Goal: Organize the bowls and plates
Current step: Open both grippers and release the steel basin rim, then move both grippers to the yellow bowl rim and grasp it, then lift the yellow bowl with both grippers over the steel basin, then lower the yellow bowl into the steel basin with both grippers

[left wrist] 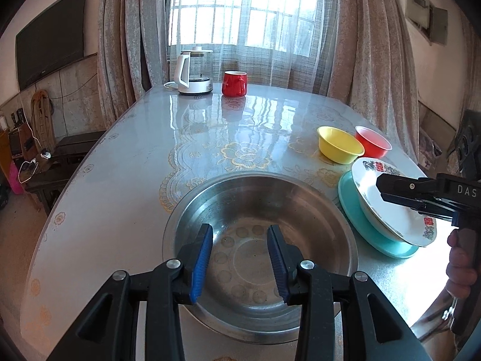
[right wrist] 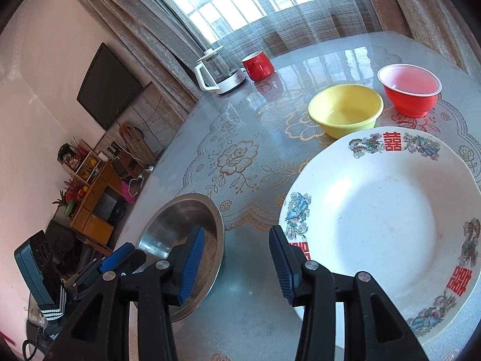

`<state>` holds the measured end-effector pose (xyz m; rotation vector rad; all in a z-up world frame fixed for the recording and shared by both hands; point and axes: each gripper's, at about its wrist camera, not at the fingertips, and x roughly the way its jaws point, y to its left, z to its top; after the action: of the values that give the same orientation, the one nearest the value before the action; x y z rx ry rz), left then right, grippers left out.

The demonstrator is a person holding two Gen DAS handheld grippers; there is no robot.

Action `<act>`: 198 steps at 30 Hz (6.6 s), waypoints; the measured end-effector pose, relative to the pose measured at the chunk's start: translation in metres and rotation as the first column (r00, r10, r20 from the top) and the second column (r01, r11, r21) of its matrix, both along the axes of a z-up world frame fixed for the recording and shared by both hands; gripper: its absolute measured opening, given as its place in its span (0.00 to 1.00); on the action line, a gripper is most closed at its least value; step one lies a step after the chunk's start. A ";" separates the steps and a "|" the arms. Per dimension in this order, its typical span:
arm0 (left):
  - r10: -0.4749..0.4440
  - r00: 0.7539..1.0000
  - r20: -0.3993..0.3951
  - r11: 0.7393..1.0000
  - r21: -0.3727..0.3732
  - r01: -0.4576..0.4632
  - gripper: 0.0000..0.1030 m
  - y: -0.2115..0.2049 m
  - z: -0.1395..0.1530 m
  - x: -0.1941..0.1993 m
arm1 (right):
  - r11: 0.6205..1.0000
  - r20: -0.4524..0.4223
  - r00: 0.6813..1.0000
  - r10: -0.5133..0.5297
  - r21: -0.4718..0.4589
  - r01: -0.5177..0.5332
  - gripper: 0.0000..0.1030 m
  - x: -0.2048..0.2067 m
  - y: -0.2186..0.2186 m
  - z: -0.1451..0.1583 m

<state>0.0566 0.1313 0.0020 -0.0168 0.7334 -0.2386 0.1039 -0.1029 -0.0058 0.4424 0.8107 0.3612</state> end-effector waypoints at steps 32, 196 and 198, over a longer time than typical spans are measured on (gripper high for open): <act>-0.008 0.995 -0.098 0.999 -0.054 0.003 0.44 -0.137 0.016 0.092 | 0.977 -0.129 0.972 -0.196 0.065 0.205 0.46 0.093 -0.146 -0.001; 0.108 0.980 -0.165 0.979 -0.154 -0.134 0.21 0.018 -0.021 0.001 | 0.956 -0.122 0.956 0.265 -0.098 -0.278 0.16 0.053 0.093 -0.035; 0.108 0.980 -0.165 0.978 -0.161 -0.135 0.21 0.020 -0.020 0.002 | 0.953 -0.128 0.954 0.270 -0.102 -0.284 0.16 0.055 0.095 -0.036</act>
<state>0.0584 0.1516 -0.0184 -0.2460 0.8622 -0.1836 0.1584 -0.0084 -0.0420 0.2372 1.0035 0.5489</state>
